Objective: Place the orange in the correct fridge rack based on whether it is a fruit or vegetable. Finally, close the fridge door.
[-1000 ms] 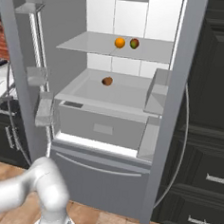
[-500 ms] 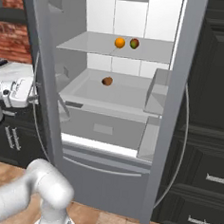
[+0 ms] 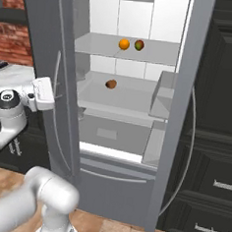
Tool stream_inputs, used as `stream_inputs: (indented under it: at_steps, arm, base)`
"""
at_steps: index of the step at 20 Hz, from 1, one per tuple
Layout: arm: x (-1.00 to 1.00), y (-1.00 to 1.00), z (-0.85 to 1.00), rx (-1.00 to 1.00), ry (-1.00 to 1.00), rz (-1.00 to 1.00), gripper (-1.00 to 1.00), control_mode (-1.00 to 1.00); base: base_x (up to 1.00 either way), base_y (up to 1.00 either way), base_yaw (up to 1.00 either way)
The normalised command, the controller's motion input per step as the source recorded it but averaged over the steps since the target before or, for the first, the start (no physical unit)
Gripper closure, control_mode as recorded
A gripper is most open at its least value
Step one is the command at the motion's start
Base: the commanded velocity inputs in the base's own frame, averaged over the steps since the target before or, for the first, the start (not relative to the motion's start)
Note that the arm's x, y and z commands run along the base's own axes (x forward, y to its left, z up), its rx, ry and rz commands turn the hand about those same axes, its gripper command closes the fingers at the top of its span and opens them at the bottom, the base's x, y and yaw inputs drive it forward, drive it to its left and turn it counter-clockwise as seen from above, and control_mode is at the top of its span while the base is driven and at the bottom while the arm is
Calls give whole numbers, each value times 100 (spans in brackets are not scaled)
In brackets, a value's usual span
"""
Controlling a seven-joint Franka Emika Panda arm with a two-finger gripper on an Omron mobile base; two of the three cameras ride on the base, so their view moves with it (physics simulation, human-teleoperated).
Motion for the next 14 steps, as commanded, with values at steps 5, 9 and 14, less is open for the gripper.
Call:
stream_inputs:
  at_steps: [5,9,14]
  arm:
    - [53,-47,27,0,-1,8,-100,-100]
    - [59,-41,25,0,-1,6,-100,-100]
    - [64,-32,23,0,-1,3,-100,-100]
  base:
    - [0,0,0]
    - [0,0,0]
    - [0,0,0]
